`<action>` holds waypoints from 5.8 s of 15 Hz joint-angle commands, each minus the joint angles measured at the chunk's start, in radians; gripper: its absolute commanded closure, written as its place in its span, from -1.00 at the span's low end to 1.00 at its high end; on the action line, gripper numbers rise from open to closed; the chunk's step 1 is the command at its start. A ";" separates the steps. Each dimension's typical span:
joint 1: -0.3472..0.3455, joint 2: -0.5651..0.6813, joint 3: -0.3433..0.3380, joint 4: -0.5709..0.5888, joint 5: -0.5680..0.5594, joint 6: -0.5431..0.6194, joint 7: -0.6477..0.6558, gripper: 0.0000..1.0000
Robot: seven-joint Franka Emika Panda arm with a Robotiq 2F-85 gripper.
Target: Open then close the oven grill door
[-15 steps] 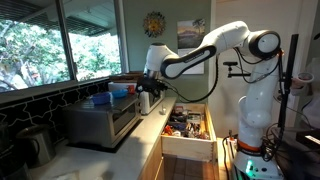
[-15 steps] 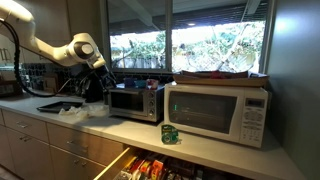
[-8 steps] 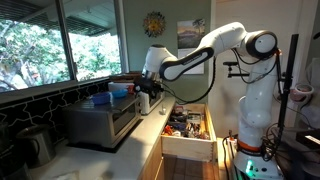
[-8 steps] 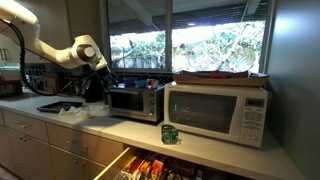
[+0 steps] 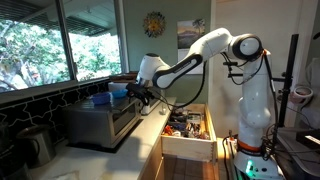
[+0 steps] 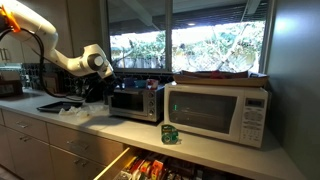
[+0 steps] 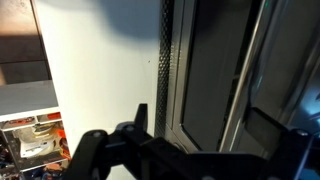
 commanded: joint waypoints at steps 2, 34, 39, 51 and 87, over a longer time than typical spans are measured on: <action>0.037 0.047 -0.035 0.040 -0.006 0.016 0.030 -1.00; 0.058 -0.089 -0.016 -0.066 0.016 -0.008 0.010 -1.00; 0.055 -0.029 -0.027 -0.076 -0.042 0.138 0.035 -1.00; 0.069 -0.081 -0.033 -0.168 -0.034 0.162 0.033 -1.00; 0.028 -0.440 -0.073 -0.220 0.355 -0.606 -0.417 -1.00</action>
